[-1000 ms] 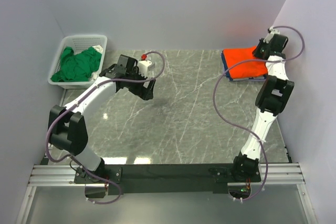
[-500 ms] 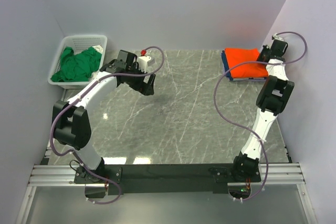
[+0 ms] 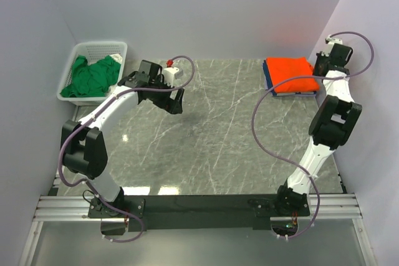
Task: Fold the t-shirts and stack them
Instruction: Neatly place the folded tshirt to the corner
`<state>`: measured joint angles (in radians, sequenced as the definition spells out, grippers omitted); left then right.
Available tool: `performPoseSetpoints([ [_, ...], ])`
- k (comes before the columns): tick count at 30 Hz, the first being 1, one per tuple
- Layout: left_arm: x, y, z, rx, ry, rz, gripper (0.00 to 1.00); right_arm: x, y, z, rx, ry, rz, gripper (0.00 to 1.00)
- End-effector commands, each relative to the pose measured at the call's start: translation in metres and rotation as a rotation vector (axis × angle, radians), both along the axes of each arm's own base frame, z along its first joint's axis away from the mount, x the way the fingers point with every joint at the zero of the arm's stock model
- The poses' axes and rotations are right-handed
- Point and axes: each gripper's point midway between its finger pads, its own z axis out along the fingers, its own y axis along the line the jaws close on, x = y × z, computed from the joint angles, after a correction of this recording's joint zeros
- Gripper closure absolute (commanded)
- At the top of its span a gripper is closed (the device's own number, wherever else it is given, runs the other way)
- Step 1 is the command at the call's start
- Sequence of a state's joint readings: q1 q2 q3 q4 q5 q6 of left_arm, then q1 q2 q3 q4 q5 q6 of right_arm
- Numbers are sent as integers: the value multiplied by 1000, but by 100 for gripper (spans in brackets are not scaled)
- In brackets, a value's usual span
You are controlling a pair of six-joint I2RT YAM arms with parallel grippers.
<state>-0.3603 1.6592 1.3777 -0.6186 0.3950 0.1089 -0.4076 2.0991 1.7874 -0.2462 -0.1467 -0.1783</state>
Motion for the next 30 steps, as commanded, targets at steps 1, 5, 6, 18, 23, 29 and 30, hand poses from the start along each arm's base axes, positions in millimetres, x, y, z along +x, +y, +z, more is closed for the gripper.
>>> performPoseSetpoints([
  [1,-6,2,14,-25,-18,10,1,-12,-13,-3,-67,31,-11,93],
  [5,-5,4,14,-20,-16,17,1,-16,-23,-37,-78,112,-57,94],
  [6,-4,4,15,-20,-17,21,1,-16,-25,-50,-79,135,-61,95],
  [18,0,27,30,-25,-34,129,0,-37,-35,-39,-146,199,-103,96],
  [23,-9,43,51,-85,-51,177,1,-69,-5,-9,-125,171,-22,81],
  [29,-4,77,80,-163,-93,315,1,-126,63,34,-42,193,126,57],
  [30,0,85,85,-166,-101,348,1,-134,72,51,-45,168,144,54],
])
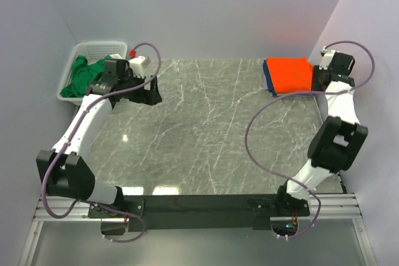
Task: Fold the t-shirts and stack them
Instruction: Neatly place the folded tshirt to the corner
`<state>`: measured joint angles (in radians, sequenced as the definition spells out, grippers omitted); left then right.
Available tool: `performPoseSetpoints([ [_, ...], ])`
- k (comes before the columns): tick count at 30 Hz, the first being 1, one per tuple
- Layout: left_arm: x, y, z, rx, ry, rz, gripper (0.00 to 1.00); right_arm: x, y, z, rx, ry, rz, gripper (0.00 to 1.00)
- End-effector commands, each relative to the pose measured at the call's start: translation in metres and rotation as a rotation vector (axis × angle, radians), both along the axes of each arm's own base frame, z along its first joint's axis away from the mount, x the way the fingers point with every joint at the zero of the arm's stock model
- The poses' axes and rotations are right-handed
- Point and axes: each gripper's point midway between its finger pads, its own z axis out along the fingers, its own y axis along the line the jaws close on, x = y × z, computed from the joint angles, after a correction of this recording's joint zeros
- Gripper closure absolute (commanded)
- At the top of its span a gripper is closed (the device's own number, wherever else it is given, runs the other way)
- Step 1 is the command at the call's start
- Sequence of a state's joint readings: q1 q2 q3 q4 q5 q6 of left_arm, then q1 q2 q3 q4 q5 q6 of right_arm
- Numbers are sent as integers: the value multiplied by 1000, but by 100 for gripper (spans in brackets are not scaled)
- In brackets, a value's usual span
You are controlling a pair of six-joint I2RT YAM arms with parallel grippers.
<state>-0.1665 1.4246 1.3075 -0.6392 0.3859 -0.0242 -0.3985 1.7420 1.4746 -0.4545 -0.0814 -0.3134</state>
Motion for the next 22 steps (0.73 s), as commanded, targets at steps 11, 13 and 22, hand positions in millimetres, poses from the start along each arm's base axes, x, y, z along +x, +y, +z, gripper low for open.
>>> performPoseSetpoints([
  [11,-45,29,17,-2,-32,3,1,-121,211,56,142,-76,539,15],
  [13,-54,34,5,33,-22,0,1,-140,237,30,148,-30,612,15],
  [22,-83,44,-35,211,-50,-34,1,-181,284,-18,140,58,732,14],
])
